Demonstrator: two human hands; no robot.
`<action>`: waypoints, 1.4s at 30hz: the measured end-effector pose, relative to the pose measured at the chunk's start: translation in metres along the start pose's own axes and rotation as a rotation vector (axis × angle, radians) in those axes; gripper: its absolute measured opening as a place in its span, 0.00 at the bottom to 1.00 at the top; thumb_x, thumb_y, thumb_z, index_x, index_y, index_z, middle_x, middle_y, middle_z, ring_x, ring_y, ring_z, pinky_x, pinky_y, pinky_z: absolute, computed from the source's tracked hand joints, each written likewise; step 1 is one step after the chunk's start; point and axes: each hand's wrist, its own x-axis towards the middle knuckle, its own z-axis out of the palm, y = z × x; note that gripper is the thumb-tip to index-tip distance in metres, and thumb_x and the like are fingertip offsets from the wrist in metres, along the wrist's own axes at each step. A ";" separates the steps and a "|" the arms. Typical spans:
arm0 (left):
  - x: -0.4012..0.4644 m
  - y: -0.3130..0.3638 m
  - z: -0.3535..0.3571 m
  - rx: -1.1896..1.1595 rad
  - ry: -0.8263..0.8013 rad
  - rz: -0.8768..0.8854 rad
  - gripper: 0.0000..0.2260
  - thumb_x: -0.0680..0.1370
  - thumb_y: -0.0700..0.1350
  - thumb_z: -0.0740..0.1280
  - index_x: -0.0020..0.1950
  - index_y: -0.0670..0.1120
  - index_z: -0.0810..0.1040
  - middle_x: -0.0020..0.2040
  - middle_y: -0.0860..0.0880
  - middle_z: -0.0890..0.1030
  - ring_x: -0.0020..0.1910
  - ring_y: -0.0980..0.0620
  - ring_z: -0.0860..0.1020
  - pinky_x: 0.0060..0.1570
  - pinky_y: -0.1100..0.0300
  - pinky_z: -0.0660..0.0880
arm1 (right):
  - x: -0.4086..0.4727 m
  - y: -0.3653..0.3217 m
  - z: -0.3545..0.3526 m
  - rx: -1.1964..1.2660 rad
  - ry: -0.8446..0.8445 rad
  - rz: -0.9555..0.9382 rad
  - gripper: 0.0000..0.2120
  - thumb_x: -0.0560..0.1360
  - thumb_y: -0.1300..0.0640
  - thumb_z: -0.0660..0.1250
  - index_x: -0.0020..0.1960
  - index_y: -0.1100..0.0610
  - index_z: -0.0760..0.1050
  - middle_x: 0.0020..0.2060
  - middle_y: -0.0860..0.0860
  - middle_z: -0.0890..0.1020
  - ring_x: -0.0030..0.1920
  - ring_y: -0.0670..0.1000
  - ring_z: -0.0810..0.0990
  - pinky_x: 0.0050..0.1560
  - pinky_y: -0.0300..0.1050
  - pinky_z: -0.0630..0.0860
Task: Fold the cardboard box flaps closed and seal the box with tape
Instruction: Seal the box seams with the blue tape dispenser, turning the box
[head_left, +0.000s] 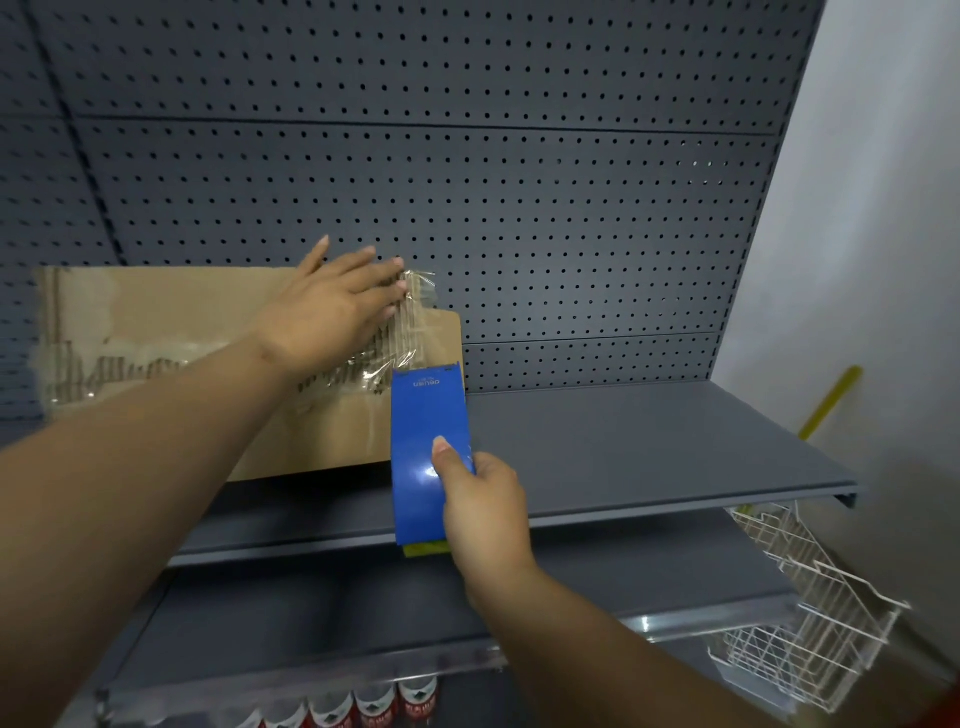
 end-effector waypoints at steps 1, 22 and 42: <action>-0.003 0.000 0.001 -0.016 -0.031 -0.029 0.18 0.81 0.48 0.55 0.71 0.48 0.68 0.73 0.50 0.65 0.73 0.45 0.60 0.71 0.45 0.44 | -0.001 0.000 0.002 0.004 -0.007 0.001 0.21 0.77 0.48 0.63 0.29 0.52 0.59 0.25 0.46 0.65 0.25 0.44 0.64 0.23 0.35 0.59; 0.004 0.003 0.001 0.185 -0.185 -0.056 0.23 0.79 0.60 0.42 0.74 0.62 0.42 0.78 0.54 0.45 0.76 0.45 0.46 0.72 0.43 0.41 | 0.011 -0.006 0.025 0.044 0.118 0.082 0.22 0.75 0.44 0.63 0.28 0.53 0.63 0.27 0.48 0.70 0.29 0.50 0.69 0.32 0.44 0.65; 0.024 0.027 0.008 0.009 -0.248 -0.269 0.29 0.75 0.68 0.43 0.74 0.62 0.43 0.77 0.50 0.46 0.76 0.44 0.43 0.70 0.41 0.35 | 0.006 -0.010 0.029 -0.074 0.173 0.042 0.23 0.76 0.44 0.61 0.28 0.52 0.58 0.25 0.47 0.64 0.26 0.48 0.63 0.29 0.42 0.59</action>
